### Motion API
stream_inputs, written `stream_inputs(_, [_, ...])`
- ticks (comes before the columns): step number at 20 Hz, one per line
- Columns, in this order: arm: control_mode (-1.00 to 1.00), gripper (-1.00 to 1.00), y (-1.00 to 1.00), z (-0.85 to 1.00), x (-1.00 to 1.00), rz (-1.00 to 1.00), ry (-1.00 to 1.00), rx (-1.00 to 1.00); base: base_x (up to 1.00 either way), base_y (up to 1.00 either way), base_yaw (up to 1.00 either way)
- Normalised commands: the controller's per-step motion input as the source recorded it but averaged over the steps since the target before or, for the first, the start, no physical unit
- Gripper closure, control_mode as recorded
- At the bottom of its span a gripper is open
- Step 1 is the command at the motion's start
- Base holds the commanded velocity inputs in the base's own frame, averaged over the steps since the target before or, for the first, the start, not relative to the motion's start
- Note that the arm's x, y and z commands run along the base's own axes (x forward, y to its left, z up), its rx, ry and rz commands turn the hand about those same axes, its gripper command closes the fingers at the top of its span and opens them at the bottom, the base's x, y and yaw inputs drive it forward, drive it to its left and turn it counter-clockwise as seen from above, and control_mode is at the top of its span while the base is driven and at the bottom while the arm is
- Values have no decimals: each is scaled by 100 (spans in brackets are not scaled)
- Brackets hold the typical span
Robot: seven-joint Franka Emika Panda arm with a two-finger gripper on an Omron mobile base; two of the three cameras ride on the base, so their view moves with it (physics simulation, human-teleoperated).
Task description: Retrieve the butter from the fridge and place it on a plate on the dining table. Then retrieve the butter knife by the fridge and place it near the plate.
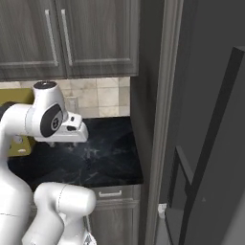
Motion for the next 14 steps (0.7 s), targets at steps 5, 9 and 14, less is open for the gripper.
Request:
stream_inputs(5, [-100, -100, 0, -55, 43, 0, -11, -1, 0, 0, 0])
stream_inputs(9, [-100, -100, 2, -47, 64, 1, -1, -4, 0, 0, 0])
stream_inputs(14, [-100, -100, 8, -50, 58, 0, -1, -4, 0, 0, 0])
